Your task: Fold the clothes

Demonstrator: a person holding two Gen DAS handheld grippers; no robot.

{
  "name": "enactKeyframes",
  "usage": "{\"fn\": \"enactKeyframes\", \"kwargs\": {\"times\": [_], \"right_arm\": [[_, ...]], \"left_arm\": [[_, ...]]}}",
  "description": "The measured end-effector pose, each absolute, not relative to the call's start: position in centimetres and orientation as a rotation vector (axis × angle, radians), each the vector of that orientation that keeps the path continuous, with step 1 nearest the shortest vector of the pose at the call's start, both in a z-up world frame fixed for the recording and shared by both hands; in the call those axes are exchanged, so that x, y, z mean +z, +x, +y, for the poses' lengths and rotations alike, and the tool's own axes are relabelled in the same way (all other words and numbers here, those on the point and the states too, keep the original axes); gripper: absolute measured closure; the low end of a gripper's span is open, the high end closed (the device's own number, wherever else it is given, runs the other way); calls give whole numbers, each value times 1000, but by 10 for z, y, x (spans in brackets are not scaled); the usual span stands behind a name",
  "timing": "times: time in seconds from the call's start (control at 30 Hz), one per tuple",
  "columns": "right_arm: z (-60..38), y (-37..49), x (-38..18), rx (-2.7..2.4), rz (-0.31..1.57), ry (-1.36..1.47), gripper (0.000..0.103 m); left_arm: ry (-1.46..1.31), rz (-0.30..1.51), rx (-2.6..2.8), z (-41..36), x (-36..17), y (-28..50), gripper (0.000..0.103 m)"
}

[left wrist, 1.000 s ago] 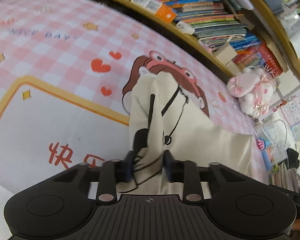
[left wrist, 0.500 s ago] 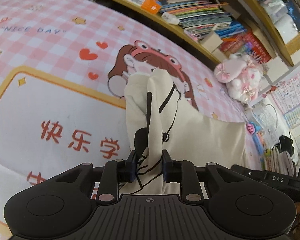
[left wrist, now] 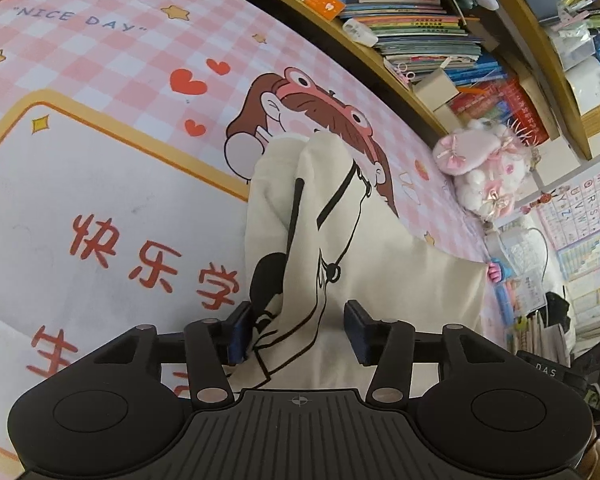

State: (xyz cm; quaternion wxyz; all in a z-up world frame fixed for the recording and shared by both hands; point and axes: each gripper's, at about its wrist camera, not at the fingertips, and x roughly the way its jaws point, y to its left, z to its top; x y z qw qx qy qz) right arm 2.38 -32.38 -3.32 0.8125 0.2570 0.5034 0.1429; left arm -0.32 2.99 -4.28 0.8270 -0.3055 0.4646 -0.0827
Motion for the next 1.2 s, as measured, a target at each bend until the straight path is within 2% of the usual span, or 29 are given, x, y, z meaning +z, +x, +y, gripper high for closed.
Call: {"fn": "enactKeyframes", "kwargs": {"times": [0.07, 0.17, 0.23, 0.37, 0.57, 0.7, 0.8, 0.87, 0.93, 0.97, 1.0, 1.07, 1.13, 1.2], "right_arm": [[-320, 24, -32, 310, 1075, 529, 63], [-311, 23, -26, 327, 1051, 448, 74], [-304, 20, -21, 340, 1019, 382, 80], [-301, 18, -18, 349, 993, 333, 81], [-311, 24, -26, 342, 1035, 428, 64], [-317, 29, -31, 342, 1059, 489, 61], [-318, 31, -32, 349, 1067, 512, 57], [-317, 32, -32, 354, 1065, 507, 57], [-316, 33, -32, 355, 1065, 499, 63], [-316, 33, -33, 356, 1065, 493, 65], [-316, 33, -33, 358, 1065, 488, 68], [-315, 32, -32, 364, 1061, 474, 74], [-314, 29, -28, 372, 1034, 449, 81], [-312, 25, -23, 379, 1005, 422, 83]], "left_arm": [[-614, 986, -170, 26, -41, -3, 63], [-543, 964, -160, 19, -34, -6, 75], [-486, 948, -164, 14, -28, -7, 77], [-505, 969, -168, 17, -30, -5, 74], [-647, 1001, -181, 32, -43, 0, 62], [-695, 999, -204, 34, -46, 3, 54], [-701, 997, -200, 32, -47, 4, 54], [-684, 994, -196, 29, -46, 5, 57], [-661, 992, -188, 25, -44, 4, 60], [-648, 992, -180, 24, -44, 4, 67], [-640, 993, -172, 23, -43, 3, 70], [-633, 976, -166, 22, -40, 0, 82], [-616, 951, -172, 19, -34, -3, 86], [-597, 927, -182, 15, -27, -6, 87]]}}
